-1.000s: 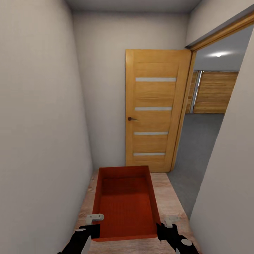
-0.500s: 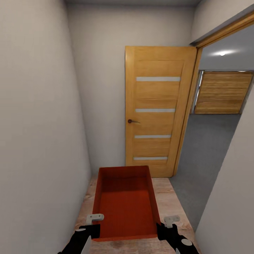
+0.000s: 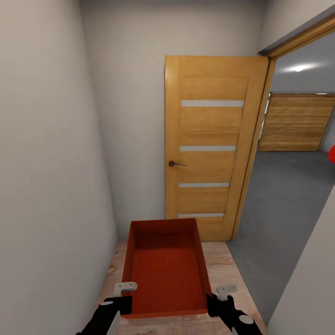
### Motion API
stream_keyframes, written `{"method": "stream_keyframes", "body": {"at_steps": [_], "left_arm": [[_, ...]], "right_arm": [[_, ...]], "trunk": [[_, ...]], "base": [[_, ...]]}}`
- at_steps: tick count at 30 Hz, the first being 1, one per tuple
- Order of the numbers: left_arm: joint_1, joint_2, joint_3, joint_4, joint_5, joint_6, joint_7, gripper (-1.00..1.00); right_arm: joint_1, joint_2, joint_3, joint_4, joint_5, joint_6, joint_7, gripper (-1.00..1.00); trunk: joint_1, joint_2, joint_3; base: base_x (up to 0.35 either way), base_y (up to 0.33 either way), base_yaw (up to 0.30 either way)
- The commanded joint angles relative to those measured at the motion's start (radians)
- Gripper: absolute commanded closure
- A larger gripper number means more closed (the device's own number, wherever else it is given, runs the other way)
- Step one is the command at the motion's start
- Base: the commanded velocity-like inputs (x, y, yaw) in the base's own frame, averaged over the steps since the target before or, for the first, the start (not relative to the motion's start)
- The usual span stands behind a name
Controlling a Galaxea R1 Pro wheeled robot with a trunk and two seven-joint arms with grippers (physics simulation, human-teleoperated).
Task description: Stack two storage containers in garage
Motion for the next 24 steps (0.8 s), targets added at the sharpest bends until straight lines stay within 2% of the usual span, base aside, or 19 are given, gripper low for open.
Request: {"method": "stream_keyframes", "body": {"at_steps": [1,15,19,24], "left_arm": [[0.0,0.032,0.006,0.0,-0.021,0.008,0.022,1.0],[0.0,0.032,0.006,0.0,-0.021,0.008,0.022,1.0],[0.0,0.032,0.006,0.0,-0.021,0.008,0.022,1.0],[0.0,0.032,0.006,0.0,-0.02,0.008,0.022,1.0]], "right_arm": [[0.0,-0.002,0.016,-0.004,0.004,-0.013,0.013,1.0],[0.0,-0.002,0.015,-0.004,0.004,-0.013,0.013,1.0],[0.0,-0.002,0.016,-0.004,0.004,-0.013,0.013,1.0],[0.0,-0.002,0.015,-0.004,0.004,-0.013,0.013,1.0]], "trunk": [[0.001,-0.001,0.0],[0.001,-0.001,0.0],[0.001,-0.001,0.0],[0.001,-0.001,0.0]], "base": [[0.327,0.0,0.0],[0.324,0.0,0.0],[0.102,0.0,-0.029],[0.013,0.0,-0.206]]}}
